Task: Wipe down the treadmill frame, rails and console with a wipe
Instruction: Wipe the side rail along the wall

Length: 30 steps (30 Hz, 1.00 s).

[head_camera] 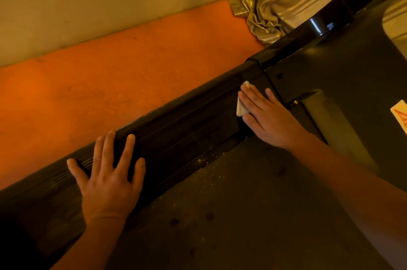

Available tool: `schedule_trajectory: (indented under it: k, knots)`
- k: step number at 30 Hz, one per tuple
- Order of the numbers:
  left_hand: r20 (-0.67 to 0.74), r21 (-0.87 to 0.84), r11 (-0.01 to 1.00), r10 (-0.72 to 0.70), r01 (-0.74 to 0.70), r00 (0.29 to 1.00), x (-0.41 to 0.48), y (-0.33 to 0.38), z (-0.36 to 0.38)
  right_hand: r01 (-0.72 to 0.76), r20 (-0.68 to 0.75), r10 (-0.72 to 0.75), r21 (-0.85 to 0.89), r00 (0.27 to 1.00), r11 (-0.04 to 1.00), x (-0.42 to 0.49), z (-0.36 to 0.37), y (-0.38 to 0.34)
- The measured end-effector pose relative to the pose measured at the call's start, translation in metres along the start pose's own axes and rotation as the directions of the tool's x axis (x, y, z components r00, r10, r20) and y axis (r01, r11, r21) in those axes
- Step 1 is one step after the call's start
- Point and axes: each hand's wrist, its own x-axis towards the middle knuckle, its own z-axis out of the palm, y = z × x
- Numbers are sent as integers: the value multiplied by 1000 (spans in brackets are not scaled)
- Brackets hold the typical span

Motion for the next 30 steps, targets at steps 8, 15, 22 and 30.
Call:
schedule_trajectory:
  k: [8,15,22,30]
  knots:
    - [2,-2,1000,3,-3,1000,-1,1,1,-73,-76,78,68,994,995,38,-7,-6]
    - [2,-7,1000,3,-3,1000,0,-1,1,-106,-45,108,46,993,993,-9,8,11]
    - [-8,-13,1000,-7,7,1000,-1,3,0,-140,-98,142,25,985,990,46,-12,7]
    - [-4,-12,1000,-3,3,1000,-1,-1,1,-92,-39,92,5,995,996,-6,5,14]
